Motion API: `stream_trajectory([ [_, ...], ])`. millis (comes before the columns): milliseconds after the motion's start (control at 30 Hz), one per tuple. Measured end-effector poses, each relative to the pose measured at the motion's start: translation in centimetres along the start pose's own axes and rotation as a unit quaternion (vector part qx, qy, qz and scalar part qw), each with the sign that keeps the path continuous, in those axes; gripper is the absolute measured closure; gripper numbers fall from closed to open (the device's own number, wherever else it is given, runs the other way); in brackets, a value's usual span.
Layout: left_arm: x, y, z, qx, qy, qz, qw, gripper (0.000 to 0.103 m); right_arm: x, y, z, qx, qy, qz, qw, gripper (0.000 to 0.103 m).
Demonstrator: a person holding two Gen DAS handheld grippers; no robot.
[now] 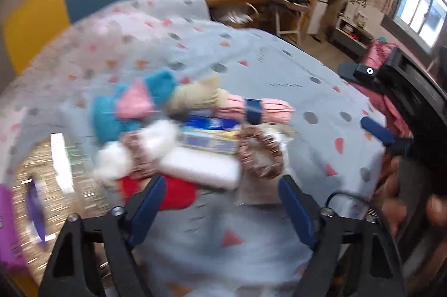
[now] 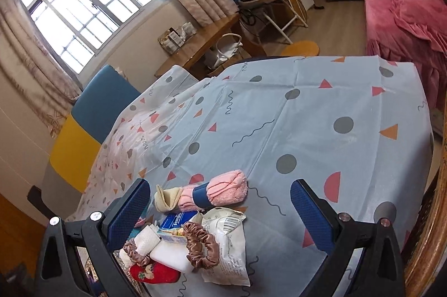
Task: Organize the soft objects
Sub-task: 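Reach the left tool to the brown satin scrunchie and grasp it, then carry the scrunchie with the left tool into the gold tray and release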
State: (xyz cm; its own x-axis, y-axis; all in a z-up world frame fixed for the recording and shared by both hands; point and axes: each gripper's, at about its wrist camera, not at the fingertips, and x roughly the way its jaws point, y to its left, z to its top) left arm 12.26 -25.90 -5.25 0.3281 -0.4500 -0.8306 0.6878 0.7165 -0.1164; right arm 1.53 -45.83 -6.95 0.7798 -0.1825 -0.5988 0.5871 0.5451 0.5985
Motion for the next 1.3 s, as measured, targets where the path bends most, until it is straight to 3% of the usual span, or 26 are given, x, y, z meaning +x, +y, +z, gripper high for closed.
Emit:
stream_trajectory([
  [67,1.7,-0.7,0.8,-0.006,0.016,-0.019,0.9997,0.036,0.2,0.0,0.0,-0.002,0.008,0.003,1.000,0.000],
  [167,4.4,-1.9,1.7,-0.014,0.040,-0.048,0.9979,0.037,0.4,0.1,0.0,-0.004,0.013,0.005,1.000,0.000],
  [333,8.0,-2.3,2.6,-0.035,0.067,-0.037,0.9965,0.038,0.9,-0.2,-0.1,0.005,0.027,0.010,1.000,0.000],
  [400,8.7,-2.1,2.4,-0.041,0.073,-0.043,0.9955,0.060,1.0,-0.3,-0.1,0.006,0.030,0.008,0.999,0.000],
  [433,8.8,-1.9,2.3,-0.047,0.075,-0.051,0.9948,0.078,1.1,-0.3,0.0,0.006,0.031,0.007,0.999,0.000],
  [500,8.0,-1.5,1.7,-0.054,0.061,-0.060,0.9949,0.082,1.2,-0.4,0.0,0.009,0.029,0.003,1.000,0.000],
  [700,4.6,-0.4,-0.5,-0.052,0.030,-0.061,0.9964,0.084,2.1,-0.6,-0.2,0.006,0.047,-0.015,0.999,0.002],
  [867,1.6,1.0,-2.0,-0.054,0.008,-0.042,0.9976,0.084,5.0,-0.2,-1.5,-0.022,0.123,-0.041,0.991,0.007],
  [1000,-1.1,3.0,-1.8,-0.067,-0.008,-0.029,0.9973,0.084,7.6,0.9,-3.7,-0.067,0.198,-0.054,0.976,0.010],
  [1200,-4.8,6.6,1.0,-0.091,-0.045,-0.006,0.9948,0.084,10.0,3.2,-6.3,-0.162,0.235,-0.099,0.953,0.011],
  [1233,-5.4,7.5,1.6,-0.103,-0.050,-0.002,0.9935,0.084,10.3,3.3,-6.9,-0.179,0.244,-0.116,0.946,0.013],
  [1267,-6.1,8.5,2.0,-0.116,-0.055,-0.002,0.9917,0.084,10.7,3.2,-7.3,-0.192,0.256,-0.131,0.938,0.021],
  [1300,-7.0,9.7,2.6,-0.130,-0.064,0.000,0.9894,0.084,10.7,3.3,-7.5,-0.198,0.255,-0.130,0.937,0.022],
])
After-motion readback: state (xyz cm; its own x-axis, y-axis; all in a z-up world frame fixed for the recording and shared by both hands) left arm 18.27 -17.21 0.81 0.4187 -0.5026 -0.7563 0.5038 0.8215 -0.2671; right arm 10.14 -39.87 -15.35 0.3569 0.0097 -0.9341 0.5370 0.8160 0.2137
